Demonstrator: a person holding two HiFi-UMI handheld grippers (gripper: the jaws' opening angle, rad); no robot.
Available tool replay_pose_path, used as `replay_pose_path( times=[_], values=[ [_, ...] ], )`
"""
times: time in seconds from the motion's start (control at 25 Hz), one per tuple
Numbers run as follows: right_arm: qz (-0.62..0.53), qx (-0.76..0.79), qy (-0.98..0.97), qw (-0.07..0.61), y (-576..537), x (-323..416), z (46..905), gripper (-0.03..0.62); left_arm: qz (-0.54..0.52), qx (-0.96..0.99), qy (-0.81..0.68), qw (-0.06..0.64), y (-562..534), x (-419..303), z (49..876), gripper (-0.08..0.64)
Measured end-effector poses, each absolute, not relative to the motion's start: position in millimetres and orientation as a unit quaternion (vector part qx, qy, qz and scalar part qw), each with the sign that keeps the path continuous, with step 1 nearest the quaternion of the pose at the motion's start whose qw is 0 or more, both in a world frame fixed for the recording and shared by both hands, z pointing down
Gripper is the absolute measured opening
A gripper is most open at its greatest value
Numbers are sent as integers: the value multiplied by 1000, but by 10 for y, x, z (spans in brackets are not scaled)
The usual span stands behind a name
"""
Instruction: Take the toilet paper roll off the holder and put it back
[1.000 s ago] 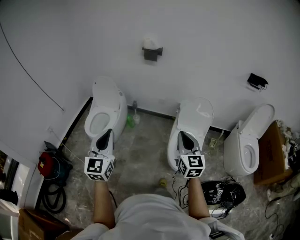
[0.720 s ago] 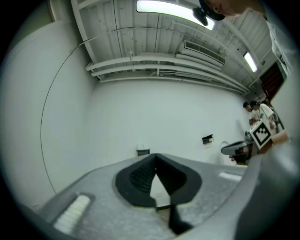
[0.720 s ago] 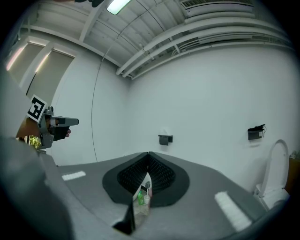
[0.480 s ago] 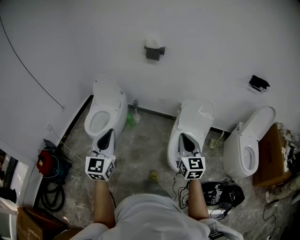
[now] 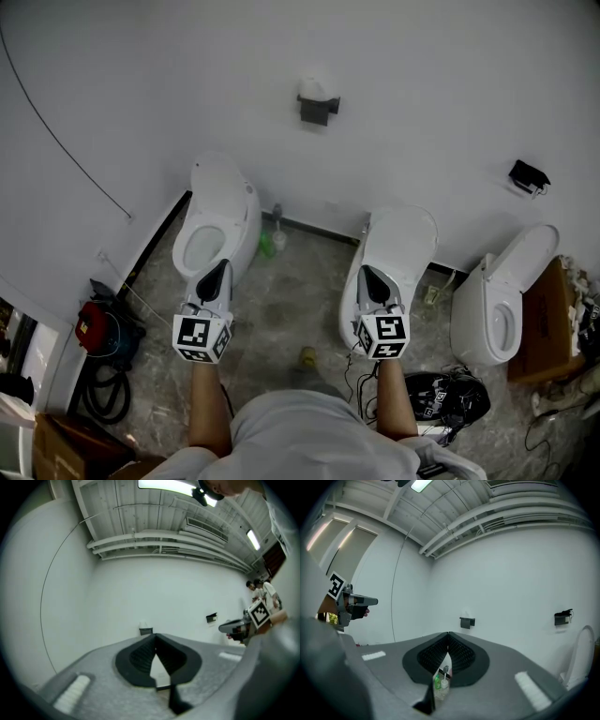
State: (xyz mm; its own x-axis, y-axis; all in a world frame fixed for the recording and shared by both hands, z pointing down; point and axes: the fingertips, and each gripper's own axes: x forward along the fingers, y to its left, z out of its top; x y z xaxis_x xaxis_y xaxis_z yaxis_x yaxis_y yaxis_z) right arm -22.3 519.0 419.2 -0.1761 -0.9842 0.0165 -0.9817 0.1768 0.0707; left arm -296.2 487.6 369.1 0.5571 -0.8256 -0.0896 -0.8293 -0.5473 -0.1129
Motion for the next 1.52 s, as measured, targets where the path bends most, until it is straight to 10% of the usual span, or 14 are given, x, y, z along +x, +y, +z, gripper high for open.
replay_pose_path(
  times=[1.52],
  values=[
    [7,641,-768,24,2928,581,4452,0,-32,-869,490,52,2716,-2328,3926,0]
  ],
)
